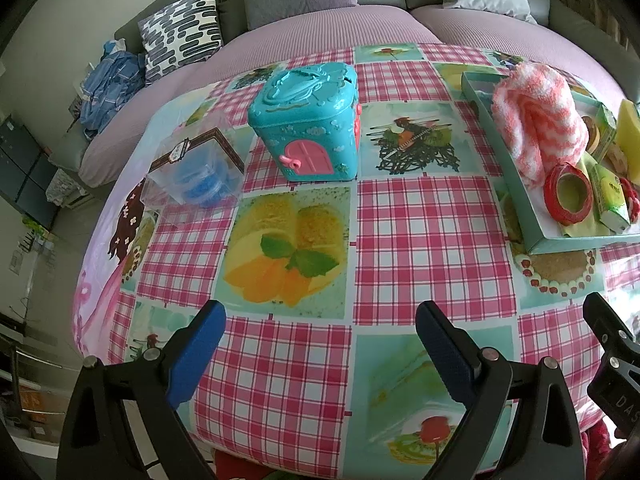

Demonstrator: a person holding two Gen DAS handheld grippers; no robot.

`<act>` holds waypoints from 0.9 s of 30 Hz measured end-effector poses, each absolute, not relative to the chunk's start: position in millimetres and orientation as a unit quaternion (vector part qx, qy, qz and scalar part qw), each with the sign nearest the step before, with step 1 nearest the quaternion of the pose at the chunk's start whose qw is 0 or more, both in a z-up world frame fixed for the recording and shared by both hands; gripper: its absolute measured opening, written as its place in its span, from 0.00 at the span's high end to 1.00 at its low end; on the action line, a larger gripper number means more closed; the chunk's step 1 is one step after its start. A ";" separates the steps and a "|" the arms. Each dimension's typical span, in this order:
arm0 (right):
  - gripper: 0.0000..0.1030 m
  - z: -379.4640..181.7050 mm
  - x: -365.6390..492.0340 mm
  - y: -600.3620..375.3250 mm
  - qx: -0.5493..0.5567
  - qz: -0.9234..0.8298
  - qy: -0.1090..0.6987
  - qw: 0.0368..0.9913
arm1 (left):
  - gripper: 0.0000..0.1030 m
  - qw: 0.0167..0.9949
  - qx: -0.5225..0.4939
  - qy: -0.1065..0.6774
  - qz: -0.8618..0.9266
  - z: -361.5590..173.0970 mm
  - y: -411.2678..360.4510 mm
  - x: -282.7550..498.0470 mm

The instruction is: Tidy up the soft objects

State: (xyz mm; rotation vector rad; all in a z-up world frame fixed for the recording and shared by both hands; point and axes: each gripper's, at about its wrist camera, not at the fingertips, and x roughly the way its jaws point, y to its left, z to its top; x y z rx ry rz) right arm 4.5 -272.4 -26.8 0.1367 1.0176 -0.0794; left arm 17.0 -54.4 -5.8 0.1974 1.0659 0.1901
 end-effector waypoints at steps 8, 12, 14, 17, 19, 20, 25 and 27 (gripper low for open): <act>0.00 -26.1 4.5 -272.2 0.065 -0.037 0.487 0.870 | 0.07 0.853 0.095 0.505 0.090 -5.5 -54.7 16.1; 0.00 -26.0 4.4 -272.2 0.064 -0.037 0.487 0.870 | 0.07 0.853 0.096 0.505 0.090 -5.5 -54.7 15.8; 0.00 -26.0 4.6 -272.1 0.065 -0.038 0.486 0.870 | 0.07 0.854 0.096 0.504 0.090 -4.9 -54.9 15.9; 0.00 -26.0 4.6 -272.1 0.065 -0.038 0.486 0.870 | 0.07 0.854 0.097 0.503 0.089 -4.2 -54.9 15.7; 0.00 -26.0 4.6 -272.1 0.065 -0.038 0.486 0.870 | 0.07 0.854 0.097 0.503 0.089 -4.3 -55.5 15.7; 0.00 -26.1 4.7 -272.1 0.065 -0.038 0.487 0.870 | 0.07 0.854 0.097 0.504 0.089 -4.4 -55.0 15.8; 0.00 -25.9 4.5 -271.9 0.064 -0.037 0.487 0.870 | 0.07 0.855 0.097 0.502 0.089 -4.5 -55.4 15.6; 0.00 -25.7 4.3 -271.9 0.064 -0.038 0.486 0.871 | 0.07 0.856 0.098 0.501 0.089 -4.2 -55.8 15.3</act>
